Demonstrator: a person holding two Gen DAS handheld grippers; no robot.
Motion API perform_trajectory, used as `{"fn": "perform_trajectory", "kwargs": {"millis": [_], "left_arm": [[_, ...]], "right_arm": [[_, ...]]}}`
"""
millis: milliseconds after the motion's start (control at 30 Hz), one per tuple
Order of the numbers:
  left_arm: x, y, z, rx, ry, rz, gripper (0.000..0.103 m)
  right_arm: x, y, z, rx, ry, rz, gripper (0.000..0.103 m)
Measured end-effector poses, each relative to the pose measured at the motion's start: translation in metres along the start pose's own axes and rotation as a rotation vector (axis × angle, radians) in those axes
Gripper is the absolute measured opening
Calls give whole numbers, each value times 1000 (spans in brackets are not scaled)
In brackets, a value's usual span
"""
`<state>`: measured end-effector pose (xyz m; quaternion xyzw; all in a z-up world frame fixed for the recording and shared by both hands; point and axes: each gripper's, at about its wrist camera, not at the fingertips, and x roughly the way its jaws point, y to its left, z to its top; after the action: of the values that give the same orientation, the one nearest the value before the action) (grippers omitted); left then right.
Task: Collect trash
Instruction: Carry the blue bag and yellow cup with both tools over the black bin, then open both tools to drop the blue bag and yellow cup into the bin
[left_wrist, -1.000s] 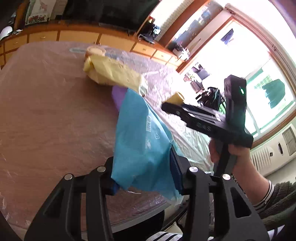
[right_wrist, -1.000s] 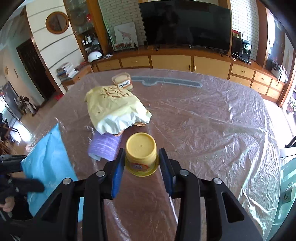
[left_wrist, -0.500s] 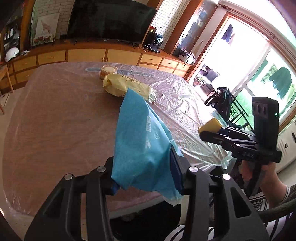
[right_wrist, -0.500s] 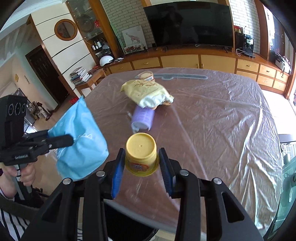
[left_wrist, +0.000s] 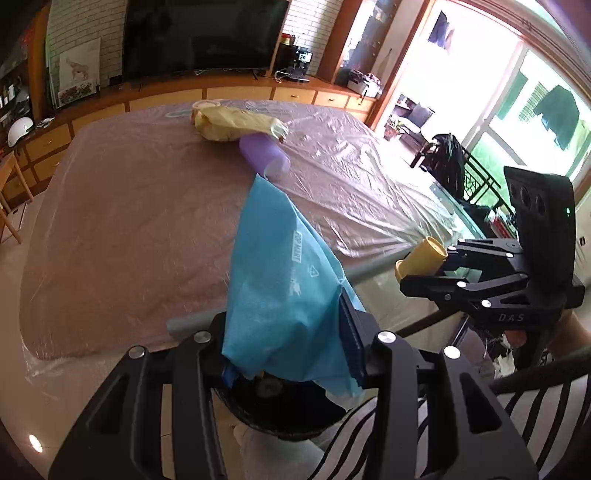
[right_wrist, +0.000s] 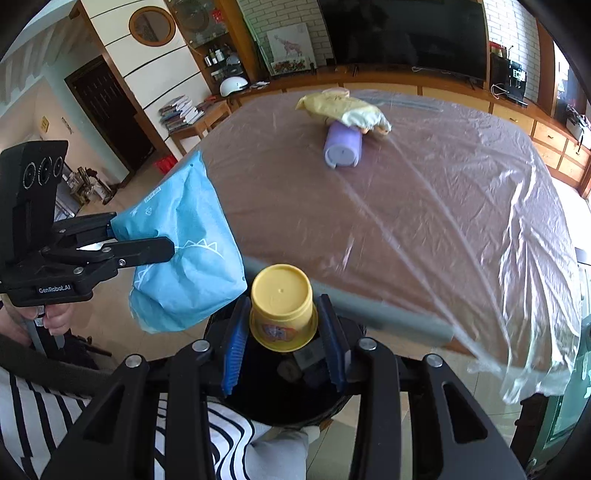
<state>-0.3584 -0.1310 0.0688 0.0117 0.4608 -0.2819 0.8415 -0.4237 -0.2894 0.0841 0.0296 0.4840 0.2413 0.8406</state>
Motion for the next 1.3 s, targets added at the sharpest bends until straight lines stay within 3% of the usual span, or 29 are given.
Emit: {"fn": "perform_trajectory", "kwargs": {"millis": [267,700,1167,1267,1300], "left_arm": [[4,-13,-30,68,56,9,45],[47,-13,-64,110,187,35,45],[71,-16,-77,139,209,74,45],[75,-14,-79,135,213,86,56],[75,-13,-78,131,213,87,65]], "right_arm": [[11,2,-26,-3,59,-3,37],[55,3,-51,-51,153,-64,37],[82,4,-57,-35,172,-104,37],[85,4,-56,-34,178,-112,37],[85,3,-56,-30,181,-119,38]]}}
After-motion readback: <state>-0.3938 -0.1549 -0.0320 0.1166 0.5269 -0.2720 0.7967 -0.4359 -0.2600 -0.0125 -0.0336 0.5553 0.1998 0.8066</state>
